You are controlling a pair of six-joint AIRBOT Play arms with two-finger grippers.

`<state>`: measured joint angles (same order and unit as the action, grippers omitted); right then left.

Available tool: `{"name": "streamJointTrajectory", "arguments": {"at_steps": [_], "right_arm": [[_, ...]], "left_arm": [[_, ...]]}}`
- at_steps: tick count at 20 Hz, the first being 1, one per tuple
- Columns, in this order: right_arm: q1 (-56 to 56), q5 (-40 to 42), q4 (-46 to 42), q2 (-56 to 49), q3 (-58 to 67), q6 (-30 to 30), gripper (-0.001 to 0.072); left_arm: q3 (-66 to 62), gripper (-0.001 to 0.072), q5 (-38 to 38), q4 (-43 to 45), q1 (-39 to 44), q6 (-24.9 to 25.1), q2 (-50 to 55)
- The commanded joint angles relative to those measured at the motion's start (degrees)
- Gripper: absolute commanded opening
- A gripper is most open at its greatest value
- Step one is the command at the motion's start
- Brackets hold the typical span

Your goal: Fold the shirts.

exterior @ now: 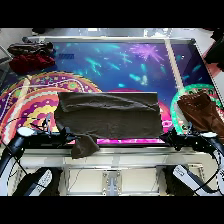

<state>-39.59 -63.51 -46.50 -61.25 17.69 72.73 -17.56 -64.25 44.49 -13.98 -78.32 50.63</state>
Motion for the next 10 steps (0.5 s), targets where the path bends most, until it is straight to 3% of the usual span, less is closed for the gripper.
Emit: {"name": "streamJointTrajectory", "arguments": {"at_steps": [1,4,8,10], "right_arm": [[0.0,0.0,5.25,-0.79,0.68,-5.11,0.0012],[0.0,-4.66,8.79,2.01,3.45,-7.34,0.0011],[0.37,-15.52,8.26,12.31,10.64,-7.63,0.0011],[4.22,-13.46,6.54,16.9,13.29,-9.03,0.0009]], "left_arm": [[-0.11,0.0012,0.2,0.0,0.0,0.0,-0.07],[-1.64,0.0012,-1.07,0.02,-0.07,0.0,-1.62],[-5.25,0.0011,-5.05,0.0,-0.17,-1.16,-11.1],[-5.6,0.0009,-4.7,0.52,-0.13,-1.4,-17.35]]}}
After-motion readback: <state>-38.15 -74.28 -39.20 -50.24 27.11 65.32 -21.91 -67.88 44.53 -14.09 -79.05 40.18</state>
